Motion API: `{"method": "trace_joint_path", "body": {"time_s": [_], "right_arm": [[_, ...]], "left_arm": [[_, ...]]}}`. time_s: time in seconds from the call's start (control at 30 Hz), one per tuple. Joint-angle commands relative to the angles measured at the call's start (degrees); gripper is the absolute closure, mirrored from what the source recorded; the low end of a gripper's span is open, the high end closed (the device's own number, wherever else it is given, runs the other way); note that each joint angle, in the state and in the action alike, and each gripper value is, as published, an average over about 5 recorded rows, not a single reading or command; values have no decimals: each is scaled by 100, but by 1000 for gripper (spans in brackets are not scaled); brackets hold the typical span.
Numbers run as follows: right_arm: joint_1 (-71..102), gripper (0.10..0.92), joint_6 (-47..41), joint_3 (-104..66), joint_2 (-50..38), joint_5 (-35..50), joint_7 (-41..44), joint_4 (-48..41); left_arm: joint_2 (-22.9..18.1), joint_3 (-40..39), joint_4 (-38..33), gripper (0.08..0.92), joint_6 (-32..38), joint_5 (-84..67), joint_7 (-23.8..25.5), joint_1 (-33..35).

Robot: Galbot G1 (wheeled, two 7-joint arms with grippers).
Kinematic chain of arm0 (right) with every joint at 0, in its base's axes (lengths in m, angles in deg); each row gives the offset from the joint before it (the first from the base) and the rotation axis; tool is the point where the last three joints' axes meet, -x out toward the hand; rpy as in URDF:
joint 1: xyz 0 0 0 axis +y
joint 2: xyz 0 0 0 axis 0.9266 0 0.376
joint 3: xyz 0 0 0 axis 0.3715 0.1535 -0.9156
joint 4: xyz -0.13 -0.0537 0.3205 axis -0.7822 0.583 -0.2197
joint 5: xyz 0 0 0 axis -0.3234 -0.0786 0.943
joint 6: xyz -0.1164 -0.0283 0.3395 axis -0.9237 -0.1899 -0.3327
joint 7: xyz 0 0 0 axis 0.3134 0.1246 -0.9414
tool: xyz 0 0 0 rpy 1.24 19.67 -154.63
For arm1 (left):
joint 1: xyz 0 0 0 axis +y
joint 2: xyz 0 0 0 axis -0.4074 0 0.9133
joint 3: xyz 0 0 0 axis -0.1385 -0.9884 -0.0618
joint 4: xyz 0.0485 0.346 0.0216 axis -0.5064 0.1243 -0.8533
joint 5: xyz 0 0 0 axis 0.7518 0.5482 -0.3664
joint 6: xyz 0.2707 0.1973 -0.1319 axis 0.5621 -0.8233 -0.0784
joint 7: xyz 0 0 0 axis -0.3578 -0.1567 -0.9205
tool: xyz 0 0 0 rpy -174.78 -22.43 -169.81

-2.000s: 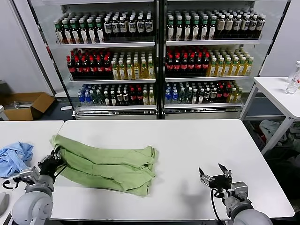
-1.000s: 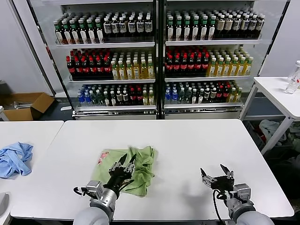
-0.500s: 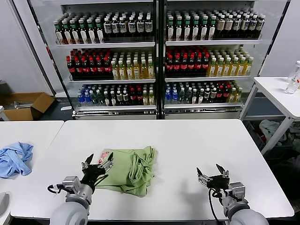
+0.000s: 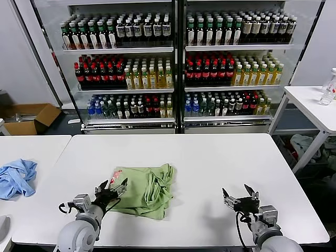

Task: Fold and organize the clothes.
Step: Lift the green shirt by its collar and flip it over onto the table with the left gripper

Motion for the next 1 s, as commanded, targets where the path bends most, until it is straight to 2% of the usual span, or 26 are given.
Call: {"method": "trace_joint_path", "body": {"time_s": [0.03, 0.13, 0.43, 0.87, 1.0], "right_arm": [[80, 203, 6, -100, 0, 9, 2, 90], [111, 203, 6, -127, -6, 21, 5, 143], [243, 203, 22, -241, -20, 49, 19, 283], [274, 203, 16, -336, -82, 143, -7, 375], [250, 203, 14, -364, -114, 190, -17, 365]], "left_arm": [[70, 78, 357, 181, -243, -296, 283, -109], [61, 124, 452, 228, -269, -358, 277, -144], [-38, 298, 383, 484, -502, -1037, 419, -46], [-281, 999, 754, 859, -660, -3516, 336, -309], [-378, 1285, 799, 905, -660, -4018, 283, -330]]}}
